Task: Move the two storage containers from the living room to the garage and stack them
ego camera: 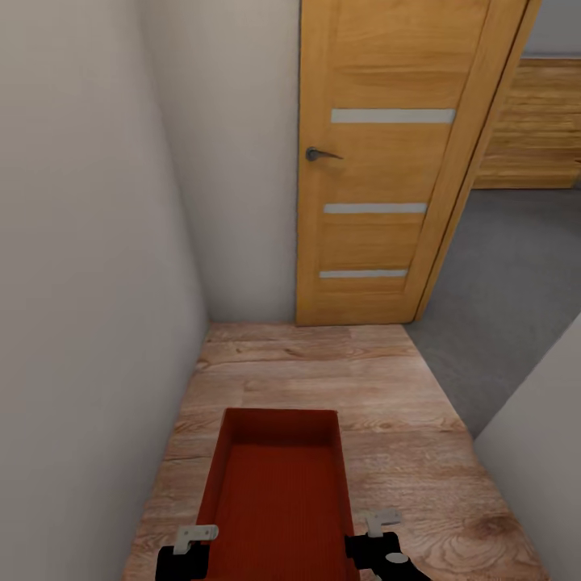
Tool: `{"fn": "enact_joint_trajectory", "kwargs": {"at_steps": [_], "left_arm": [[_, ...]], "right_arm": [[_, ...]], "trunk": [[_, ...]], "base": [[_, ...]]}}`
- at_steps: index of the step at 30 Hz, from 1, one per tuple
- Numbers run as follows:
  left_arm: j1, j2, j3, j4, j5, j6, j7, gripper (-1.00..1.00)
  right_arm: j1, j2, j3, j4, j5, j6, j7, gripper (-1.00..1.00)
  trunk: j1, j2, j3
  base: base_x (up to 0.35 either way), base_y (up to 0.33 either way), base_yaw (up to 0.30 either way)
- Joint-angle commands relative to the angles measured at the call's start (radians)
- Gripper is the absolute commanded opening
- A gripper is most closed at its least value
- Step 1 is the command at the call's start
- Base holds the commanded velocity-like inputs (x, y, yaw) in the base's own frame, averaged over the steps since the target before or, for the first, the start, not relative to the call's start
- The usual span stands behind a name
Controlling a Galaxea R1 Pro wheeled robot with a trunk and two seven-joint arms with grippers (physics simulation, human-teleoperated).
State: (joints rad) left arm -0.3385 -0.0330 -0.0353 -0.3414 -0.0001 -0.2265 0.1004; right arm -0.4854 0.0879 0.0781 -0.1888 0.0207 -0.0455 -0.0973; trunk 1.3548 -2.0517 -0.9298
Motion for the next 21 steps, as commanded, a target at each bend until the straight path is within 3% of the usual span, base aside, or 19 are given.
{"fn": "enact_joint_trajectory", "kwargs": {"at_steps": [1,8,13,21], "left_arm": [[-0.001,0.0,0.005,-0.001,-0.001,-0.003,0.015,-1.0],[-0.001,0.001,0.005,-0.001,-0.001,-0.004,0.015,-1.0],[-0.001,0.001,0.005,-0.001,-0.001,-0.004,0.015,-1.0],[-0.001,0.001,0.005,-0.001,-0.001,-0.004,0.015,-1.0]], "right_arm": [[-0.001,0.0,0.005,0.002,0.004,-0.002,-0.01,-1.0],[-0.001,0.0,0.005,0.002,0.004,-0.003,-0.01,-1.0],[-0.001,0.0,0.005,0.002,0.004,-0.004,-0.01,-1.0],[-0.001,0.0,0.005,0.002,0.004,-0.004,-0.01,-1.0]], "trunk": [[0.0,0.0,-0.001],[0.0,0.0,-0.001],[0.0,0.0,-0.001],[0.0,0.0,-0.001]], "base": [[0.013,0.004,-0.243],[0.004,0.001,-0.252],[0.033,0.0,-0.11],[0.257,0.0,-0.016]]}}
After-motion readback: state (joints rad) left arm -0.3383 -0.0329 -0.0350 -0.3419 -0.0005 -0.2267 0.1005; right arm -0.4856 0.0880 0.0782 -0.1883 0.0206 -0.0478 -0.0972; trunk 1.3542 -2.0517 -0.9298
